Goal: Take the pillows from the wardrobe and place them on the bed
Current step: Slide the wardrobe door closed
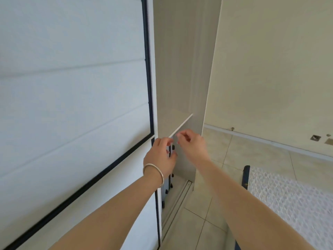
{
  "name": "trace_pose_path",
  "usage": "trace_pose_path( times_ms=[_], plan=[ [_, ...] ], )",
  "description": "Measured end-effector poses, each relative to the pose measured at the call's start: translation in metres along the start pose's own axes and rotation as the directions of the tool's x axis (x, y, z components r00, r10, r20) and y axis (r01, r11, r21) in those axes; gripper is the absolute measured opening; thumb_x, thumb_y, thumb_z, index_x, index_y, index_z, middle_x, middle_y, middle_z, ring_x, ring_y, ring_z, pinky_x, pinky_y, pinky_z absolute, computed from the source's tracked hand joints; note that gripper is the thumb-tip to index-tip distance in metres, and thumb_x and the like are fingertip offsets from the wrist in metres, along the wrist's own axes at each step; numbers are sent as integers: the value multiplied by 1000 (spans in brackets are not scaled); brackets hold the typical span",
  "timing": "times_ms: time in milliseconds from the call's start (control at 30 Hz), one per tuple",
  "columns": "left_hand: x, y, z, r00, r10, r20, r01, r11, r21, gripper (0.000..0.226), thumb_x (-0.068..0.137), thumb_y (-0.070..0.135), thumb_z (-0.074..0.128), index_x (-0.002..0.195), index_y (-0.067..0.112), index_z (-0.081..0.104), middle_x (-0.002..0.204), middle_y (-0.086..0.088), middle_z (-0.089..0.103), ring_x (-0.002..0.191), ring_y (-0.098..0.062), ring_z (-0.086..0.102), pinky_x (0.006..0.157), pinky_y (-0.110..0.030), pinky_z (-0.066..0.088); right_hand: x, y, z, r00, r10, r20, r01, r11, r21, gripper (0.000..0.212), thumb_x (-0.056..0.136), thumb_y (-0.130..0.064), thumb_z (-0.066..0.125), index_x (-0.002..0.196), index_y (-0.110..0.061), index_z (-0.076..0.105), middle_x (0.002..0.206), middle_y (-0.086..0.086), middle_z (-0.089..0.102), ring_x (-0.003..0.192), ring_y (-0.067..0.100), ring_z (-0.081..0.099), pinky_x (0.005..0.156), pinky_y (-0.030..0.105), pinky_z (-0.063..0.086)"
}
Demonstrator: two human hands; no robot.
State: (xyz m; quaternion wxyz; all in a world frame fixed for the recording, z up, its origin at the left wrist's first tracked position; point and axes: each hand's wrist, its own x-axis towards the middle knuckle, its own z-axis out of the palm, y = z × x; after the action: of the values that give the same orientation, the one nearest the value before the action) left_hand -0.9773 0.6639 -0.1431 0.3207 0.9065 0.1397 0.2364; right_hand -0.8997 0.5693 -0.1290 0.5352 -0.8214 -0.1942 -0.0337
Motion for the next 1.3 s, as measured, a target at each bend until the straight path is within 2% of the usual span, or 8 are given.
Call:
trace_pose_path(
  times_ms=[333,500,667,767,867,1000,1167,1300],
  plan=[
    [60,21,-16,967,120,-226,-102,991,92,32,84,24,58,114,21,49,117,5,51,91,-14,58,72,-32,50,80,-35,17,978,-195,80,170,955,243,13,89,-23,52,84,-19,64,77,5,69,80,26,65,76,38,52],
    [90,23,-9,918,194,-347,-128,970,205,35,82,21,59,116,15,50,117,-3,49,100,-19,53,79,-38,50,135,-52,19,893,-404,197,322,881,348,4,88,-23,58,87,-23,61,75,-7,62,71,12,59,70,26,49],
    [108,21,-12,851,228,-472,-57,935,350,33,76,16,60,108,8,56,114,-9,53,105,-26,50,90,-41,49,161,-71,31,791,-531,305,381,816,435,18,86,-31,63,99,-19,58,80,-12,59,69,-3,54,70,20,45],
    [111,21,-17,787,268,-556,14,893,450,32,75,21,49,103,7,57,111,-11,56,107,-25,44,95,-38,42,165,-83,36,738,-564,371,384,803,456,27,84,-38,63,90,-13,57,72,-7,56,61,3,50,62,15,43],
    [107,21,-19,770,291,-568,61,852,520,33,72,19,54,103,8,57,112,-11,57,107,-23,41,96,-38,41,167,-89,42,745,-548,380,383,818,429,48,82,-46,63,75,-3,44,65,4,40,58,13,37,56,26,35],
    [102,19,-20,775,305,-553,104,802,589,42,67,12,66,108,9,57,119,-11,57,113,-23,40,99,-41,43,162,-91,44,775,-526,350,372,827,421,48,83,-47,62,65,-14,32,58,-1,32,53,12,30,49,18,30],
    [103,20,-19,779,304,-548,172,737,654,50,62,16,68,112,12,59,125,-7,57,120,-21,39,102,-35,29,161,-92,43,775,-525,352,381,833,402,45,86,-45,58,65,-13,35,59,-1,34,55,13,32,53,23,32],
    [108,12,-17,802,334,-494,175,660,731,59,67,22,67,123,10,51,133,-9,54,131,-22,35,112,-42,21,164,-89,44,776,-552,305,414,811,414,40,88,-41,58,62,-18,38,56,-4,39,50,7,36,50,14,35]
  ],
)
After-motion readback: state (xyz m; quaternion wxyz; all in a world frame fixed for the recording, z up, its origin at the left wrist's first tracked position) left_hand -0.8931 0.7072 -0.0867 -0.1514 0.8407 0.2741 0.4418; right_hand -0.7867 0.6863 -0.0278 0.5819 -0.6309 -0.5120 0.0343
